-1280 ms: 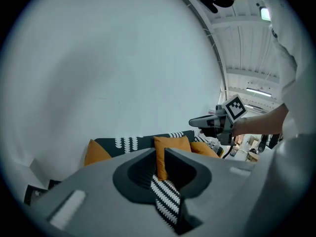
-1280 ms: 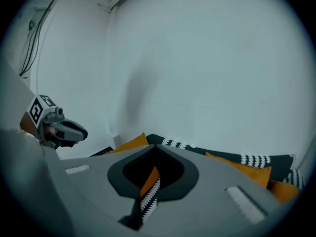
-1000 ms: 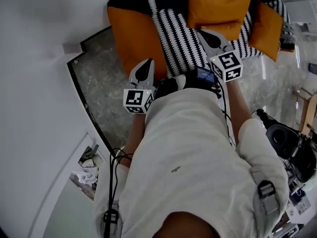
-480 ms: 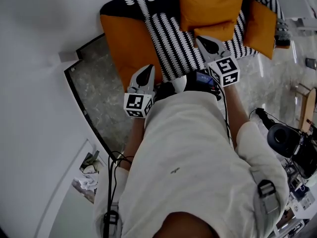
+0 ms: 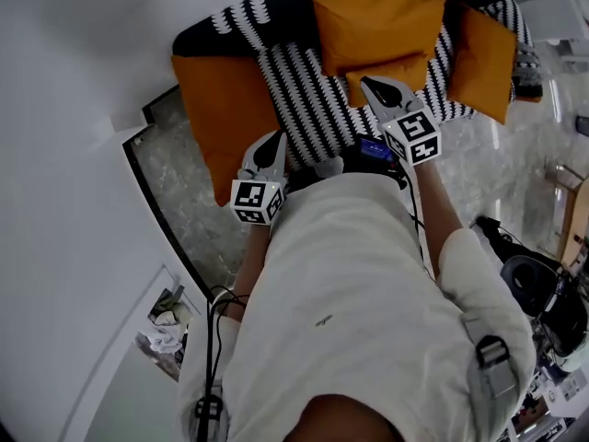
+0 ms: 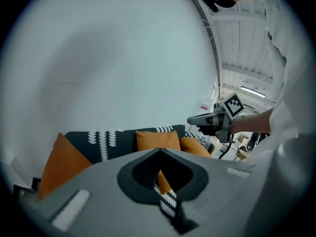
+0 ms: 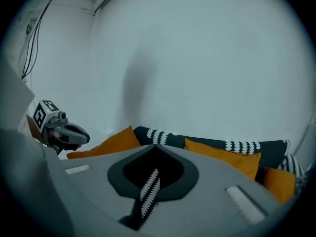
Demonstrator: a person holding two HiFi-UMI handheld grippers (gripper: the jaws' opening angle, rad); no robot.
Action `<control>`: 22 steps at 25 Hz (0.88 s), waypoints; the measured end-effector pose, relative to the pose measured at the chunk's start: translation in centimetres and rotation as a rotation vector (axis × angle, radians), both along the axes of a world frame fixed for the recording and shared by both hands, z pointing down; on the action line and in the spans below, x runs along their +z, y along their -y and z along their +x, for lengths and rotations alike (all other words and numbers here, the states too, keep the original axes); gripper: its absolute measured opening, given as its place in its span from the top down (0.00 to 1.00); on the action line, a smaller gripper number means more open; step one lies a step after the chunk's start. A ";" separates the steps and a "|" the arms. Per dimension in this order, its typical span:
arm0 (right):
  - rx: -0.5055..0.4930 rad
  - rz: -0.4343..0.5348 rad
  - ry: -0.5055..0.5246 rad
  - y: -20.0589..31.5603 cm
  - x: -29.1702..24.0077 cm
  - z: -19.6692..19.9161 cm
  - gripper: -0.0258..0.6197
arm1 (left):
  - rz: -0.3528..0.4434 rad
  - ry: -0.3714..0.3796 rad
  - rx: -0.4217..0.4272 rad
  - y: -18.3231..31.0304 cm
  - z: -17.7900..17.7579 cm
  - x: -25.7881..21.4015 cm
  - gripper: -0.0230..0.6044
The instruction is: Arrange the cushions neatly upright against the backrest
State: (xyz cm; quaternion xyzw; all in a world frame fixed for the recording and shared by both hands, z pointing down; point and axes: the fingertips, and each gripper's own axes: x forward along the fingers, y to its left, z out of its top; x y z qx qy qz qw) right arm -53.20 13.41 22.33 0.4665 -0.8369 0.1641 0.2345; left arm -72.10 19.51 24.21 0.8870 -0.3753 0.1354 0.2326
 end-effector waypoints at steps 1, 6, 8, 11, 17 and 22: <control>0.005 -0.009 -0.001 0.5 0.4 1.4 0.92 | -0.008 0.000 0.002 0.4 1.2 0.1 0.96; 0.064 -0.056 -0.006 2.3 2.2 9.1 0.92 | -0.052 0.012 0.036 1.8 7.3 1.2 0.96; 0.090 -0.071 0.000 2.8 2.9 12.3 0.92 | -0.075 0.008 0.031 2.6 9.5 1.7 0.96; 0.122 -0.088 0.000 3.8 3.9 17.0 0.92 | -0.127 -0.042 -0.011 4.4 12.8 2.7 0.96; 0.175 -0.148 -0.018 6.6 7.2 25.2 0.91 | -0.185 -0.066 -0.094 7.4 18.8 4.6 0.96; 0.206 -0.168 -0.010 10.2 9.3 30.4 0.90 | -0.151 -0.012 -0.196 11.4 21.1 5.4 0.96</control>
